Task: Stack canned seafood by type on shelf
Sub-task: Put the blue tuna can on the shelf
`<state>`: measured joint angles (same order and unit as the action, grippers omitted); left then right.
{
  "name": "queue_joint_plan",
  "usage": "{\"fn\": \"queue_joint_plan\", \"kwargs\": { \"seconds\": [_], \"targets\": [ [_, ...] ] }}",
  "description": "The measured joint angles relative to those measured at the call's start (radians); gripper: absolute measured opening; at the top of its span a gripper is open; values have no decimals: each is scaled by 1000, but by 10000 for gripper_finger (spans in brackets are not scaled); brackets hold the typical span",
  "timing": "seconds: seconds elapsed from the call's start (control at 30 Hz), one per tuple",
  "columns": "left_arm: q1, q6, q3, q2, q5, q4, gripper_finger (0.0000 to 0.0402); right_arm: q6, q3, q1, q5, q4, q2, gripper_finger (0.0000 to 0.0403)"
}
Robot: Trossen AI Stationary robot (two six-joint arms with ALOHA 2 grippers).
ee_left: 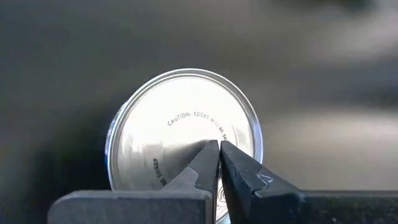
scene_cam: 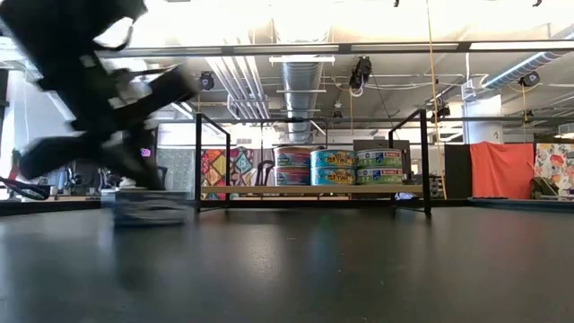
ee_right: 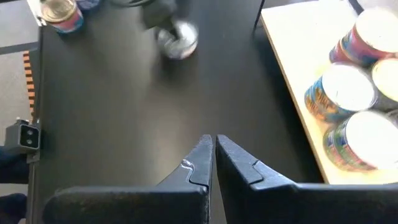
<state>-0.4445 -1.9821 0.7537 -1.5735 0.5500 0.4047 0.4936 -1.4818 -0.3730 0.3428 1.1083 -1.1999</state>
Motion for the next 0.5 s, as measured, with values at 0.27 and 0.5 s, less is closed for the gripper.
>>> {"fn": "queue_joint_plan", "kwargs": {
  "seconds": [0.27, 0.5],
  "targets": [
    [40, 534, 306, -341, -150, -385, 0, 92, 208, -3, -64, -178, -1, 12],
    [18, 973, 571, -369, -101, -98, 0, 148, 378, -62, -76, -364, -1, 13]
  ]
}}
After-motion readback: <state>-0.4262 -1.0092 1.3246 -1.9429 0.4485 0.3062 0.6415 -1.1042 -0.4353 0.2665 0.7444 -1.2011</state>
